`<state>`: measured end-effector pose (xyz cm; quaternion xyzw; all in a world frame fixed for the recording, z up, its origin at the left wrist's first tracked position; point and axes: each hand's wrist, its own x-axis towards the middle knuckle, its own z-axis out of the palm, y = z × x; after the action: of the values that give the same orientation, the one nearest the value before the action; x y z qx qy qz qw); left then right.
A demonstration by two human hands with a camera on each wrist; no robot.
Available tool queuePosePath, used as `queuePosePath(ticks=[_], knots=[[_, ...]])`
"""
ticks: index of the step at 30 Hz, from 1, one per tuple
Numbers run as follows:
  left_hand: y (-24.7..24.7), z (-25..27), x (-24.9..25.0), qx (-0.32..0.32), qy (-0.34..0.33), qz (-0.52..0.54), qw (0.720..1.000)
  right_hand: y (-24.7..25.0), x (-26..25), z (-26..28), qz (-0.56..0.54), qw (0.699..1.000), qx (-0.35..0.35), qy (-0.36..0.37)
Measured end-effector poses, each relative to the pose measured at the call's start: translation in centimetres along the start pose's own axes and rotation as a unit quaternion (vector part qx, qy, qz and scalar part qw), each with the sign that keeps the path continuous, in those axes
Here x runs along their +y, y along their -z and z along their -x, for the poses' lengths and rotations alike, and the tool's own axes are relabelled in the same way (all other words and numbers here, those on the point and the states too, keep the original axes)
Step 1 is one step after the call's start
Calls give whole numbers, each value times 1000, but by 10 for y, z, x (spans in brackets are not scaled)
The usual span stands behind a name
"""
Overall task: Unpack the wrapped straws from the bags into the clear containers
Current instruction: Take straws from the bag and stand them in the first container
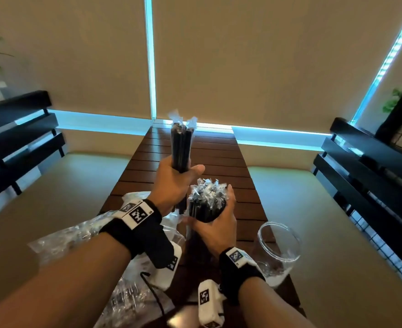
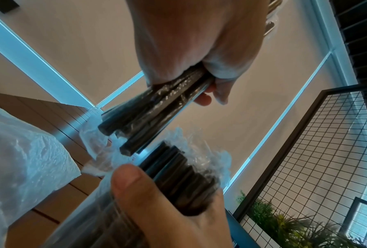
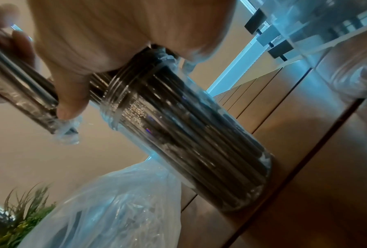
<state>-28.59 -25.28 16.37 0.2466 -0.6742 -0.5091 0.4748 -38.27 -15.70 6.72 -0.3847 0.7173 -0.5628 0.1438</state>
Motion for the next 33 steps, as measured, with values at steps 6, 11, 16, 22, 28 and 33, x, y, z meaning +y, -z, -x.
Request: queuePosePath(ticks=[6,11,16,22,28,33], knots=[[-10,-11,-2,-5,-6,15,1000,-2,-3,-15,47,999,7,3],[-21,-17,-9,49,17,55,997,0,-1,-23,72,997,23,-13],[-20,-18,-22,82,74,93,989,-2,6,-24,67,998,19,0],[-17,-17,-25,71,76,95,990,0,7,-27,7,1000,-23,-12],[-12,-9,-36,144,135,181,964,2,8,-28,-17,997,-60,-39],[-16,-3,-33,171,134,165,962,6,5,-28,-23,992,-98,-71]])
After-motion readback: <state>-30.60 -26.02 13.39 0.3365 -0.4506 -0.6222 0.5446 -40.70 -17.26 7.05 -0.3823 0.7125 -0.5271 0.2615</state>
